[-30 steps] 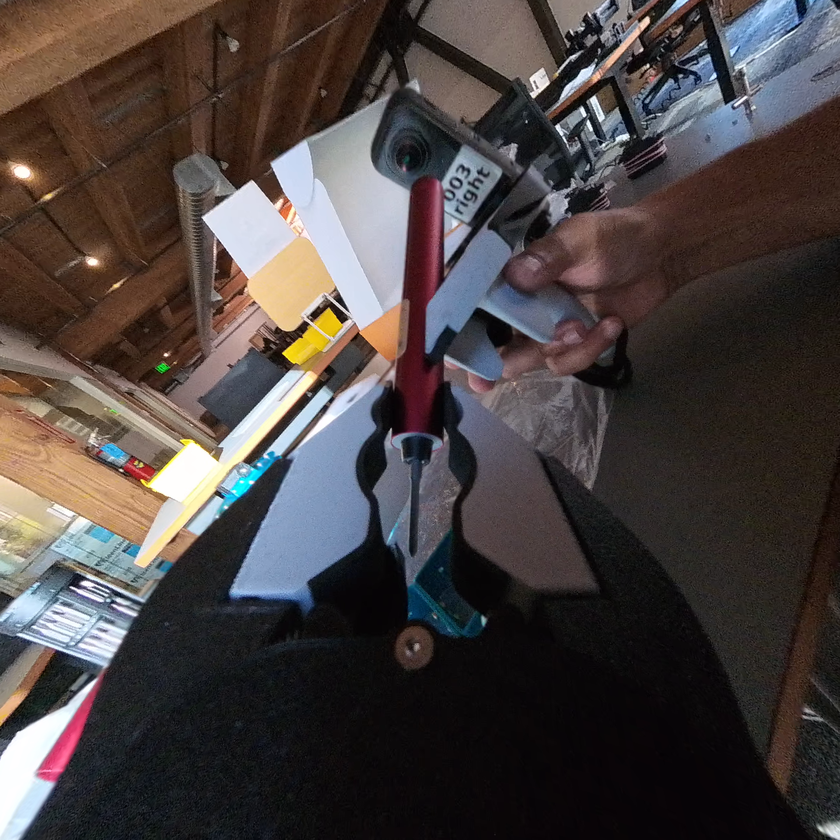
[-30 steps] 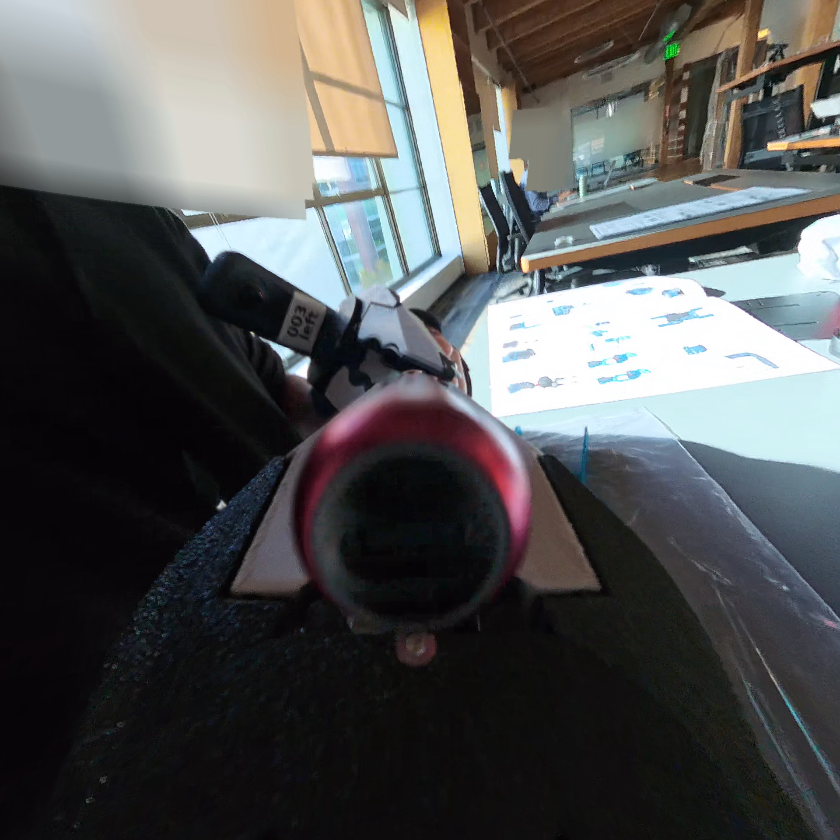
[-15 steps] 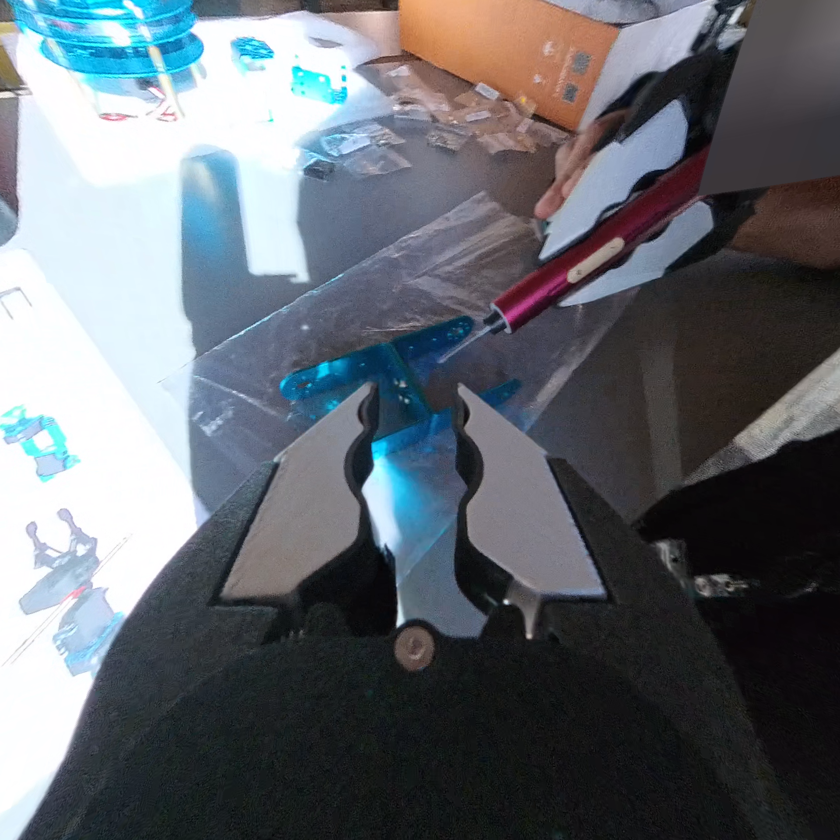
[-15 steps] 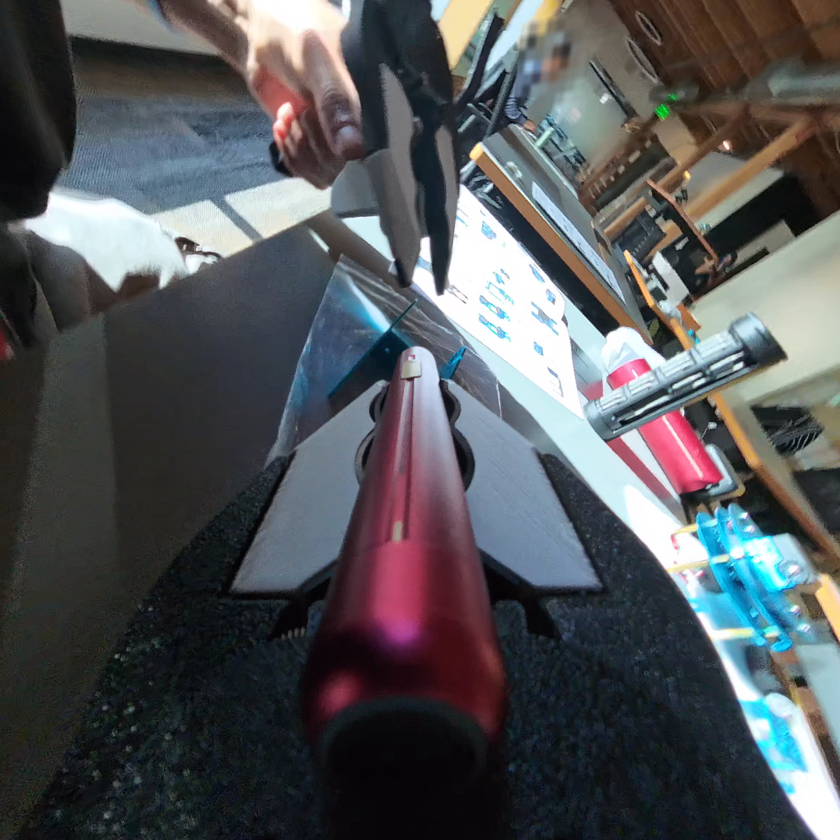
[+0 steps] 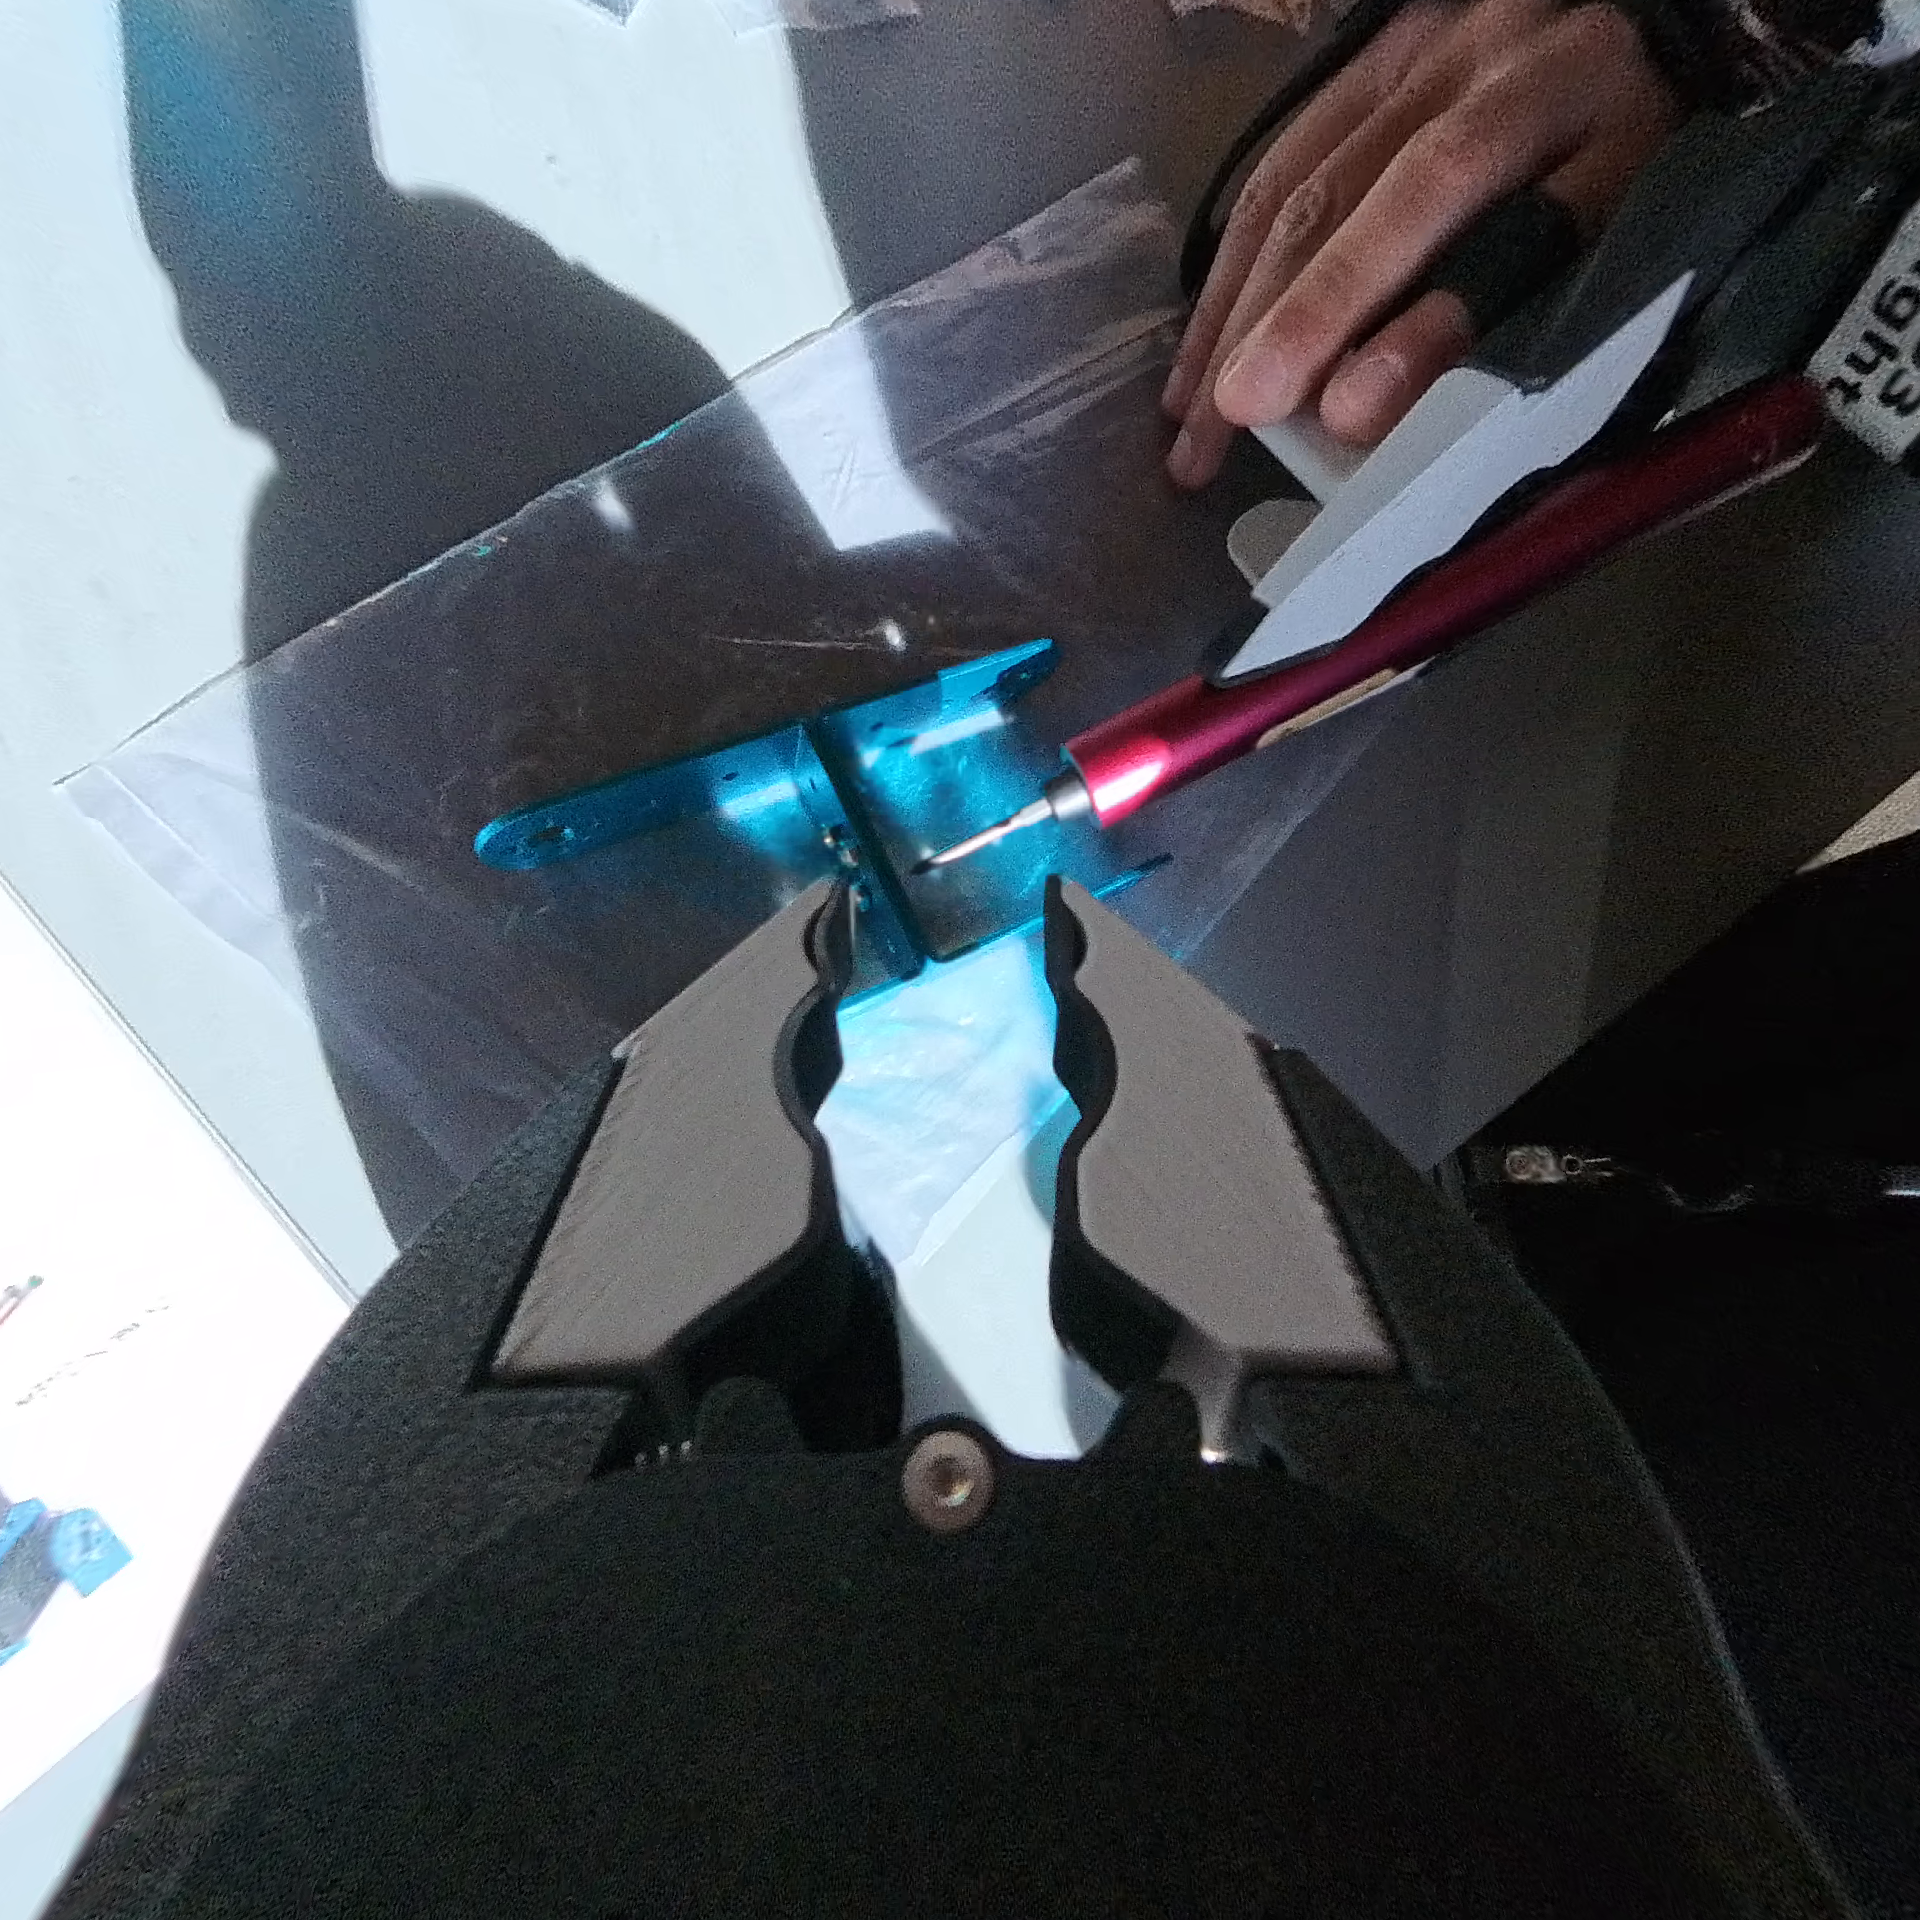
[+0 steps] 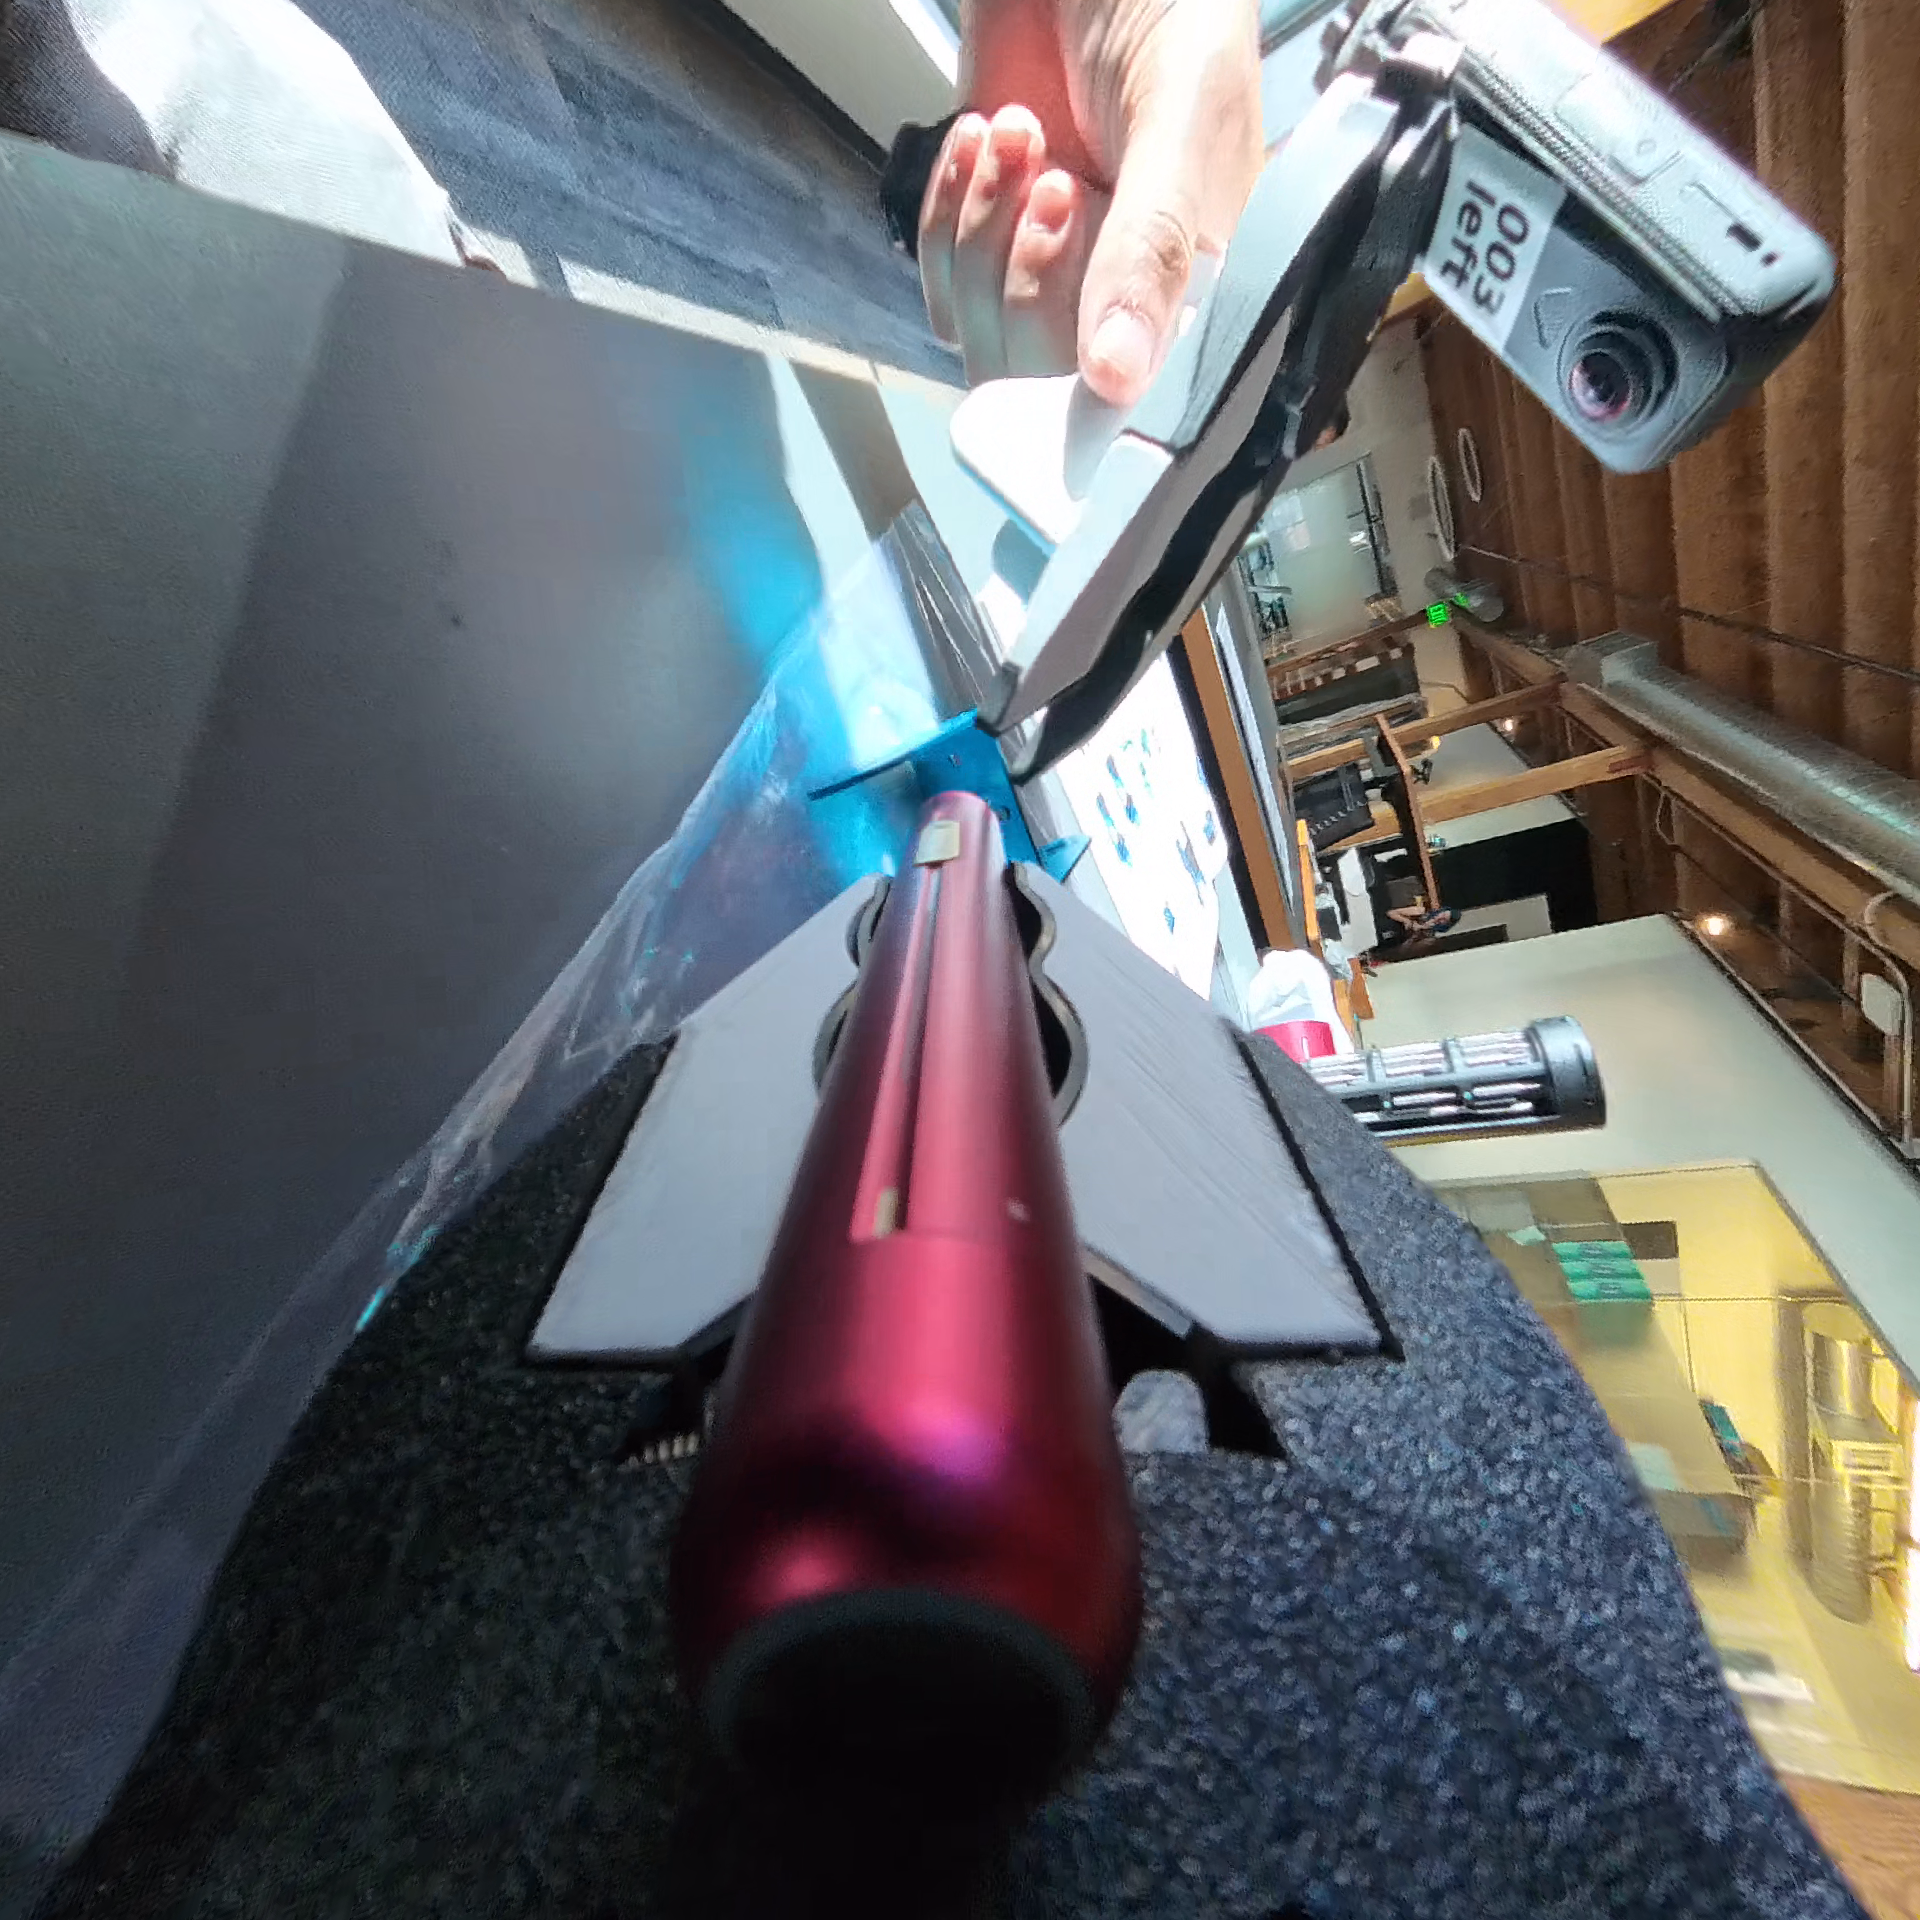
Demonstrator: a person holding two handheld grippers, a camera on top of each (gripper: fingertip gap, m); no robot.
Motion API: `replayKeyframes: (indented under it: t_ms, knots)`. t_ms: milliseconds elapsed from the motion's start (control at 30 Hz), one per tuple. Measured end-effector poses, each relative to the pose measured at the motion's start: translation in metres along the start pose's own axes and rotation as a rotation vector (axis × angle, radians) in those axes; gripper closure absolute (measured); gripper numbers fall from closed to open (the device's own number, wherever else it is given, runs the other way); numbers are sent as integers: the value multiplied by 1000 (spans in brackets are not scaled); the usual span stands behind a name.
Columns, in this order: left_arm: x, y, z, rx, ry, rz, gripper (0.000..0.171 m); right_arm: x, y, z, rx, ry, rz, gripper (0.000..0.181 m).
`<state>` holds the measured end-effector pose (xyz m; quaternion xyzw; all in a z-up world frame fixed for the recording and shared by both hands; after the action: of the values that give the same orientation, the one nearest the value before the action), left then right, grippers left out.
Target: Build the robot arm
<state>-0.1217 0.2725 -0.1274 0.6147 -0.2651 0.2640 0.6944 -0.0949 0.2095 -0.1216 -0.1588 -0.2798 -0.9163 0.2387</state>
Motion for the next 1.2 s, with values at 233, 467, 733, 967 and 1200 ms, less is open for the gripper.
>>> replayKeyframes:
  t_ms: [233,467,733,967,1200]
  knots:
    - [-4,-9,-6,7,-41,-80,138,0,-4,3,-7,2,-3,162]
    - [-6,-8,-5,-24,-21,-83,143,0,-6,4,-4,7,0,162]
    - [-3,-7,-4,-44,0,-69,143,2,-7,2,4,18,5,162]
    - [-5,-8,-5,-66,29,-67,144,2,-9,3,5,29,4,161]
    - [-7,-10,-4,-74,35,-71,144,3,-8,2,3,32,7,161]
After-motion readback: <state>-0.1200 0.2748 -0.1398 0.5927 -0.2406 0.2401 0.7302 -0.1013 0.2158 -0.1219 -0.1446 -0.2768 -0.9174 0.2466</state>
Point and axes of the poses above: each gripper's, where its closed fingertips meet, y back along the fingers, x out of its top, z = x × y across the jaws, the point moved 1 cm from there along y, back along the fingers, and after that the axes turned 12 degrees about x, right-handed, at the moved point
